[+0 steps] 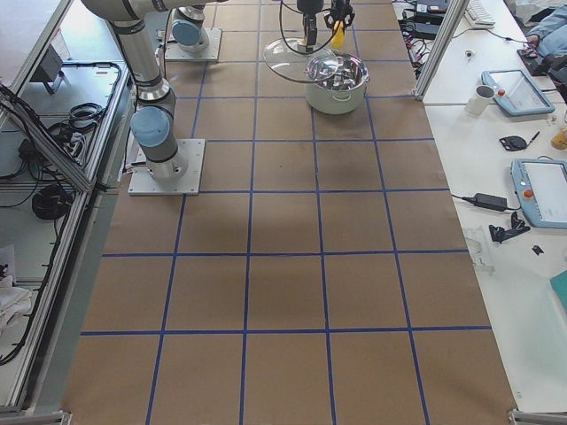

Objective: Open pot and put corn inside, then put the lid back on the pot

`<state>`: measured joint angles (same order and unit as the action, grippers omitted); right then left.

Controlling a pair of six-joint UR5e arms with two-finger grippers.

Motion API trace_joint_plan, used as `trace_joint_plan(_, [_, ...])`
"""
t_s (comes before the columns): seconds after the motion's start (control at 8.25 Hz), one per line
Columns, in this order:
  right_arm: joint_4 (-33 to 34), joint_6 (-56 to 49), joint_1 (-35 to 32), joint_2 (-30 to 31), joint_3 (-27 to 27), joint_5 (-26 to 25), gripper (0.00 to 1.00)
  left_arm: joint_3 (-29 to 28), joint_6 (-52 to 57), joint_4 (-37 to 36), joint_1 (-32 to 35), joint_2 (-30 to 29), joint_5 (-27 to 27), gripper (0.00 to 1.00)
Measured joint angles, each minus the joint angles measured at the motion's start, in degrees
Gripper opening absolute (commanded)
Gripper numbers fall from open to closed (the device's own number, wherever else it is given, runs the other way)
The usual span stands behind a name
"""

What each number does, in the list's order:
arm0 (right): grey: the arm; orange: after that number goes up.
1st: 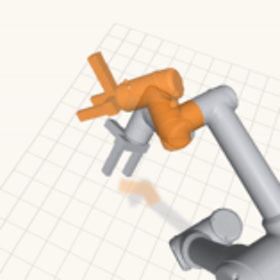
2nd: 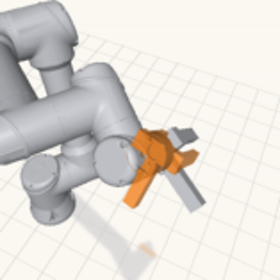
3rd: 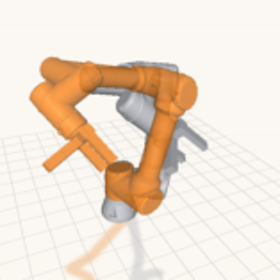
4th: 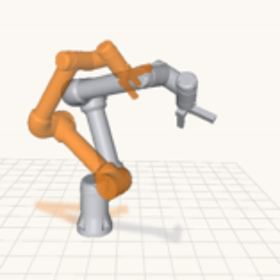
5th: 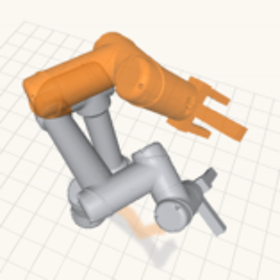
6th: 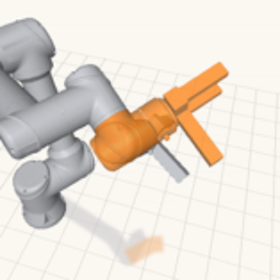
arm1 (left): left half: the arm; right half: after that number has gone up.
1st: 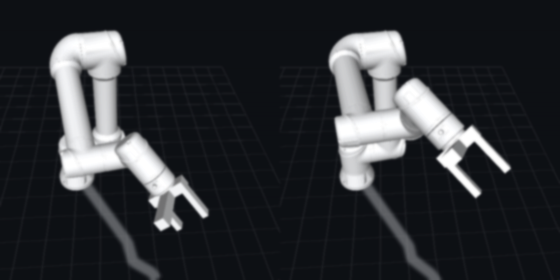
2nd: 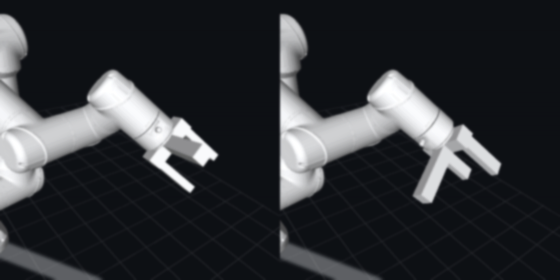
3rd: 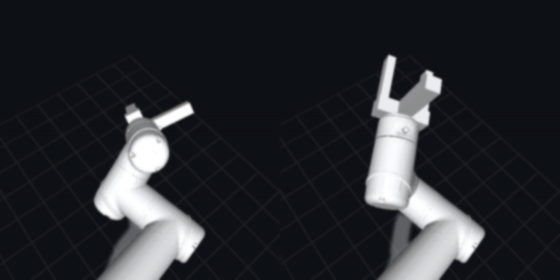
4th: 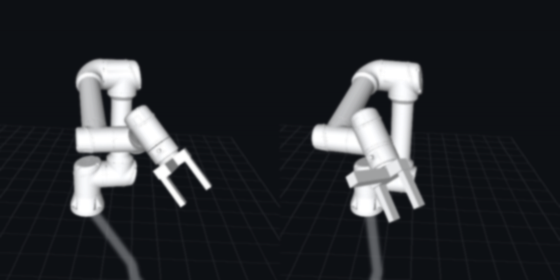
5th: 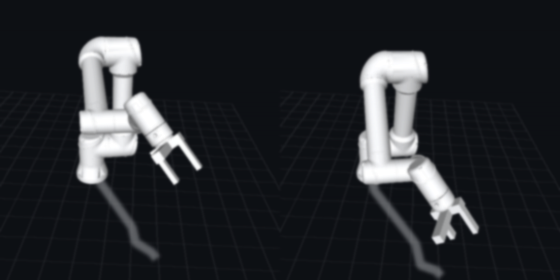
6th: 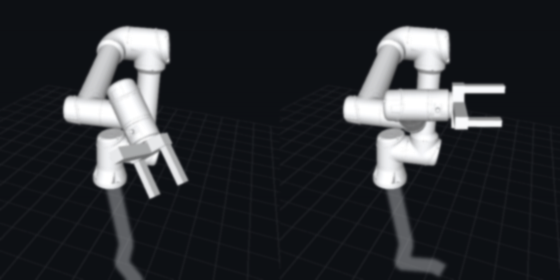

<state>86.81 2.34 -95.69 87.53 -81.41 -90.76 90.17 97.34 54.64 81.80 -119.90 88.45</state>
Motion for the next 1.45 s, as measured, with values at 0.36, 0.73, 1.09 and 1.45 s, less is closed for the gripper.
trace_joint_plan(0.36, [-1.2, -2.7, 1.4, 1.0, -0.7, 0.7, 0.15, -0.1, -6.8, 6.8, 2.3, 10.2, 0.6, 0.0])
trace_joint_plan(0.73, [-0.2, -7.5, 5.5, 1.3, -1.3, 3.8, 0.15, -0.5, -20.7, 9.9, 7.2, 15.7, -1.5, 0.0])
trace_joint_plan(1.09, [1.3, -7.9, 6.1, 1.4, -1.7, 4.4, 0.15, -0.6, -32.8, 7.1, 15.0, 15.1, -2.1, 0.0])
trace_joint_plan(1.45, [1.4, -8.2, 6.1, 1.4, -1.8, 4.4, 0.16, -0.7, -35.9, -0.3, 18.6, 11.9, -5.0, 0.0])
